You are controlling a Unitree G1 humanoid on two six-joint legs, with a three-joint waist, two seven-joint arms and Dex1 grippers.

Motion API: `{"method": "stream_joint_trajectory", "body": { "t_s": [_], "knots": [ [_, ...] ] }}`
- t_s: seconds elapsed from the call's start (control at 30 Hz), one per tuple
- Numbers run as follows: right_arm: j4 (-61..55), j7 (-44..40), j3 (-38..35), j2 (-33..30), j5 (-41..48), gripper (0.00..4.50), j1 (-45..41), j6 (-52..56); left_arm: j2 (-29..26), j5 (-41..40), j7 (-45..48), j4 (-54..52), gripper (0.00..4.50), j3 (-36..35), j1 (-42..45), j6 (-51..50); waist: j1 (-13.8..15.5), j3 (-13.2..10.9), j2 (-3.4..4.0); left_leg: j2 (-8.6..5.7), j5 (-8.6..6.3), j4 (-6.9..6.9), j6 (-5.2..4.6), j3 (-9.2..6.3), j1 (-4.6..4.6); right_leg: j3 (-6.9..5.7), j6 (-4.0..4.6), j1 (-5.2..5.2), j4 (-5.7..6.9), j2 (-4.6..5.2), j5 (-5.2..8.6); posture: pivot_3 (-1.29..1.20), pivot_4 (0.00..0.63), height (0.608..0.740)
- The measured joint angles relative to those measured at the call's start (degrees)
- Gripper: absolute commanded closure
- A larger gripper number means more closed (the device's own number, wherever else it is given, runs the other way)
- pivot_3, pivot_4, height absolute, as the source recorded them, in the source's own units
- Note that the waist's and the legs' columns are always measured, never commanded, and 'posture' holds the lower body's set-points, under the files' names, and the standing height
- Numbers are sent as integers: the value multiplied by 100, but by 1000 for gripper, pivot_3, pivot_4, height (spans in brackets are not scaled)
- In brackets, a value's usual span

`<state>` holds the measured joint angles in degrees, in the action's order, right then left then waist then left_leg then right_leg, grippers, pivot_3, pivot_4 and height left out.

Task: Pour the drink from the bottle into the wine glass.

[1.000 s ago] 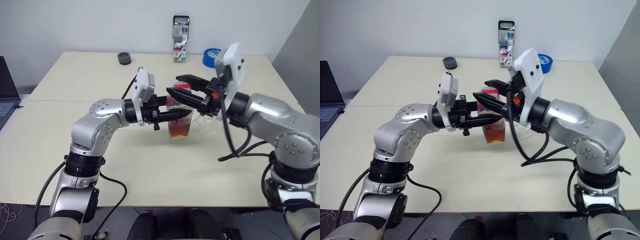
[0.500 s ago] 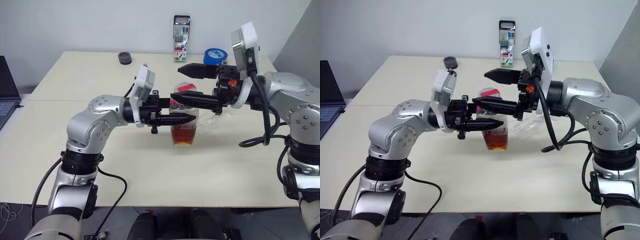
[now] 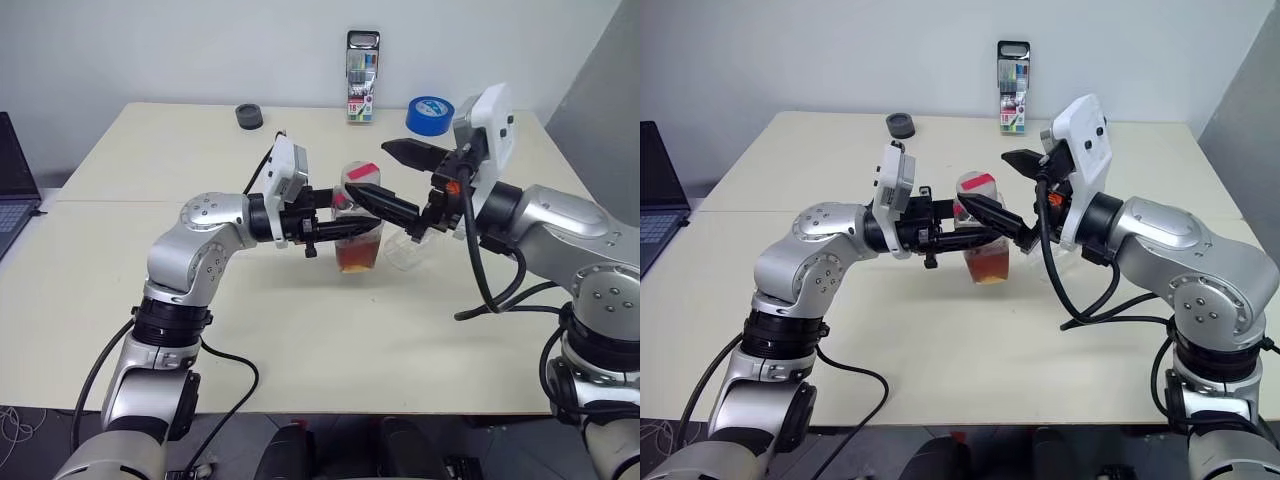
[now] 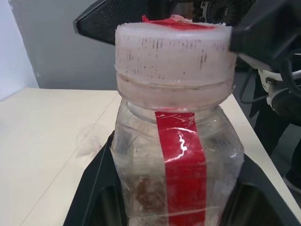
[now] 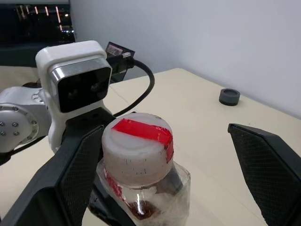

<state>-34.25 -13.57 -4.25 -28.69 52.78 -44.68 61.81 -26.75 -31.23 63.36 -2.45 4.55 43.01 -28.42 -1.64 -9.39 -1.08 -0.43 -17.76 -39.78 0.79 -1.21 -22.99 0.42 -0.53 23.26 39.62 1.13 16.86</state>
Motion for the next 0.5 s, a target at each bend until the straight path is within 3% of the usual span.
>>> {"method": "stream_joint_trajectory", "body": {
  "t_s": [0.07, 0.27, 0.5],
  "knots": [
    [-10, 31, 40, 17, 2, 559, 0, 2, 11, 14, 2, 28, 2721, 9, 1, 9, -1, 0, 0, 0, 0, 0, 0, 0, 1, 0, 0, 0, 0, 0, 0, 0, 150, 740],
    [-110, -21, 146, 18, 86, 2573, 0, 24, 34, 56, -18, 64, 2721, 22, 3, 9, -3, 0, 0, 0, -1, 1, -1, 0, 0, -1, 0, 0, 0, 0, 0, 0, 150, 740],
    [73, -263, 146, -65, 90, 2707, -68, -15, 51, 52, -71, 39, 2721, 20, 2, -56, -3, 0, 0, 0, -1, 0, -2, 0, 0, -1, 0, 0, 1, 0, 0, 0, 150, 740]
  ]
}}
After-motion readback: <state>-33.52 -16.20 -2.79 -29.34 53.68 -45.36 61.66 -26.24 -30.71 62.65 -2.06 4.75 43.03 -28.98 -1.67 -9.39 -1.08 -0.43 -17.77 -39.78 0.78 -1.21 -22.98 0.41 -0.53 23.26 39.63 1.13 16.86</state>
